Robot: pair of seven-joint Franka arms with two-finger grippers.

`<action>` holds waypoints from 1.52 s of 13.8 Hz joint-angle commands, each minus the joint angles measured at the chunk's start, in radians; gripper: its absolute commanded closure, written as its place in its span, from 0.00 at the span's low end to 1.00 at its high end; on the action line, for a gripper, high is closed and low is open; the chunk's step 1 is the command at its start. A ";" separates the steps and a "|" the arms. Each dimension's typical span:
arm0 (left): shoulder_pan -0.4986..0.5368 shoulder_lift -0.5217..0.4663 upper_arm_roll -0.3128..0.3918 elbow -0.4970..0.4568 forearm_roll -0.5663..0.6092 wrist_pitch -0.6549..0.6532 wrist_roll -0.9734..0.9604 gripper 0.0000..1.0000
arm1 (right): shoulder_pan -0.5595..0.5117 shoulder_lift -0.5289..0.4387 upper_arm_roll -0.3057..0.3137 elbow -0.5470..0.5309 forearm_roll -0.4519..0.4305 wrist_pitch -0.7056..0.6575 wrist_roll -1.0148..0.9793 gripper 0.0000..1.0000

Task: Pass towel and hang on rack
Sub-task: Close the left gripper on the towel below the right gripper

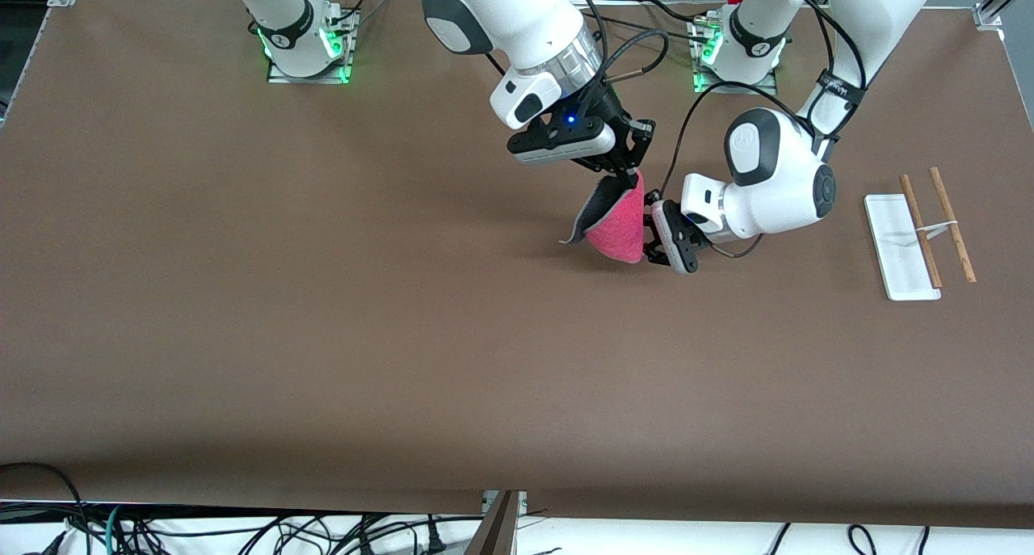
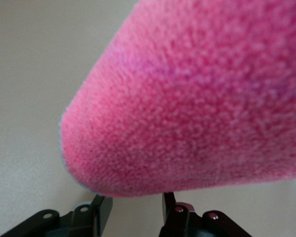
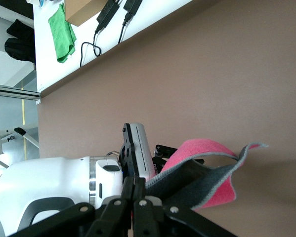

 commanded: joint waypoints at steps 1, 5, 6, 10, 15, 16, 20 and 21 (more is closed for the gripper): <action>-0.001 0.004 -0.002 0.030 -0.012 0.005 0.028 0.27 | 0.003 0.012 0.004 0.017 -0.003 0.007 0.007 1.00; -0.001 0.004 0.000 0.041 0.006 0.005 0.046 0.00 | 0.003 0.013 0.004 0.017 -0.003 0.008 0.005 1.00; -0.001 0.006 -0.002 0.044 0.025 0.006 0.067 0.00 | 0.003 0.013 0.004 0.017 -0.003 0.008 0.005 1.00; -0.003 0.006 0.000 0.044 0.028 0.006 0.112 0.24 | 0.003 0.013 0.004 0.017 -0.006 0.008 0.001 1.00; -0.001 0.003 -0.002 0.044 0.028 0.006 0.150 1.00 | 0.003 0.013 0.004 0.016 -0.007 0.007 -0.015 1.00; 0.000 -0.002 0.000 0.044 0.028 0.006 0.150 1.00 | 0.003 0.013 0.004 0.016 -0.007 0.007 -0.015 1.00; 0.005 -0.008 0.006 0.057 0.063 0.006 0.150 1.00 | 0.003 0.013 0.004 0.016 -0.009 0.007 -0.015 1.00; 0.006 -0.008 0.006 0.058 0.077 0.006 0.150 1.00 | 0.003 0.015 0.004 0.016 -0.009 0.007 -0.015 1.00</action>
